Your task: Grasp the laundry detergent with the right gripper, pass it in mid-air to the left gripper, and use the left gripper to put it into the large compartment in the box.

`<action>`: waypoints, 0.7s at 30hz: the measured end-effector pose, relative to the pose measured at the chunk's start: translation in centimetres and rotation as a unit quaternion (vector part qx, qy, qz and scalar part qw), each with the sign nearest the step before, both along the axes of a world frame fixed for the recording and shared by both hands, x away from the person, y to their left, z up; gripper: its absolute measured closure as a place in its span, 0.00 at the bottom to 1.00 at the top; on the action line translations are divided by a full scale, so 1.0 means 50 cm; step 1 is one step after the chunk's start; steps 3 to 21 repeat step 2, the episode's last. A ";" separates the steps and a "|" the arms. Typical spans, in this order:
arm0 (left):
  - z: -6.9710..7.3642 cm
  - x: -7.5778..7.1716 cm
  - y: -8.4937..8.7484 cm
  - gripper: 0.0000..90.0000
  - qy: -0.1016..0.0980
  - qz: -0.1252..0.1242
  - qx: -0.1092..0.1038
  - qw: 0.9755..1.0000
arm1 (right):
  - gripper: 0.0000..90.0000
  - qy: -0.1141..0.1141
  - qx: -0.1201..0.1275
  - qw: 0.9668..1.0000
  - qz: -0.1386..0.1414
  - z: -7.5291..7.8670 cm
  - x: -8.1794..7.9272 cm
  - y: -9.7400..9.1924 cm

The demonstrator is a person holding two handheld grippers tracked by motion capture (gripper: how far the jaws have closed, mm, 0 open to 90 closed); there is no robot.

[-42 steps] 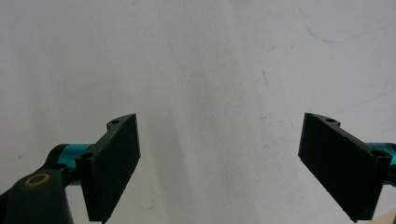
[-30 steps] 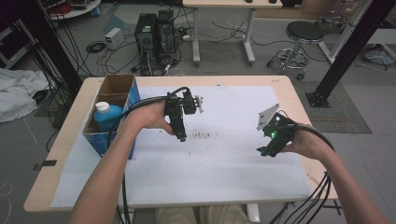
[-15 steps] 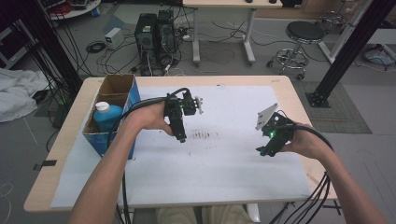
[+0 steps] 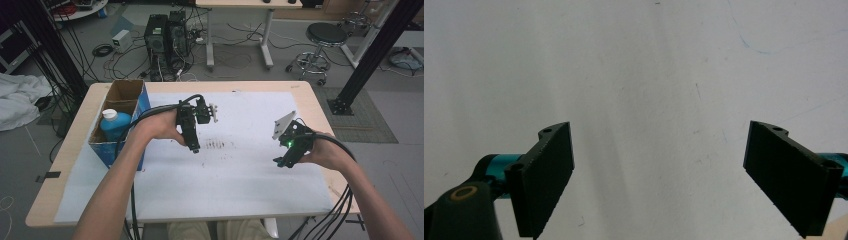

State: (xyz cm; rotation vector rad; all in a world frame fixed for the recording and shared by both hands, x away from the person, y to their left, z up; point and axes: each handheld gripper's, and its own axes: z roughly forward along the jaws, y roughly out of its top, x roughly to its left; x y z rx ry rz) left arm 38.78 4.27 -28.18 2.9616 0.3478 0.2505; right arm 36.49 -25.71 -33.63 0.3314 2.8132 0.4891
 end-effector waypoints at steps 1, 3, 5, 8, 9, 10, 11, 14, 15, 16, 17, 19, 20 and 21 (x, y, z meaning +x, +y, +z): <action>0.000 -0.001 0.001 0.17 -0.001 0.000 0.002 1.000 | 0.13 0.000 -0.001 1.000 0.001 0.001 0.001 0.000; 0.000 -0.001 0.002 0.17 0.000 0.000 0.002 1.000 | 0.13 -0.001 -0.001 1.000 0.000 0.001 0.001 0.001; 0.000 -0.001 0.002 0.17 0.000 0.000 0.002 1.000 | 0.13 -0.001 -0.001 1.000 0.000 0.001 0.001 0.001; 0.000 -0.001 0.002 0.17 0.000 0.000 0.002 1.000 | 0.13 -0.001 -0.001 1.000 0.000 0.001 0.001 0.001; 0.000 -0.001 0.002 0.17 0.000 0.000 0.002 1.000 | 0.13 -0.001 -0.001 1.000 0.000 0.001 0.001 0.001; 0.000 -0.001 0.002 0.17 0.000 0.000 0.002 1.000 | 0.13 -0.001 -0.001 1.000 0.000 0.001 0.001 0.001; 0.000 -0.001 0.002 0.17 0.000 0.000 0.002 1.000 | 0.13 -0.001 -0.001 1.000 0.000 0.001 0.001 0.001; 0.000 -0.001 0.002 0.17 0.000 0.000 0.002 1.000 | 0.13 -0.001 -0.001 1.000 0.000 0.001 0.001 0.001; 0.000 -0.001 0.002 0.17 0.000 0.000 0.002 1.000 | 0.13 -0.001 -0.001 1.000 0.000 0.001 0.001 0.001; 0.000 -0.001 0.002 0.17 0.000 0.000 0.002 1.000 | 0.13 -0.001 -0.001 1.000 0.000 0.001 0.001 0.001; 0.000 -0.001 0.002 0.17 0.000 0.000 0.002 1.000 | 0.13 -0.001 -0.001 1.000 0.000 0.001 0.001 0.001; 0.000 -0.001 0.002 0.17 0.000 0.000 0.002 1.000 | 0.13 -0.001 -0.001 1.000 0.000 0.001 0.001 0.001; 0.000 -0.001 0.002 0.17 0.000 0.000 0.002 1.000 | 0.13 -0.001 -0.001 1.000 0.000 0.001 0.001 0.001; 0.000 -0.001 0.002 0.17 0.000 0.000 0.002 1.000 | 0.13 -0.001 -0.001 1.000 0.000 0.001 0.001 0.001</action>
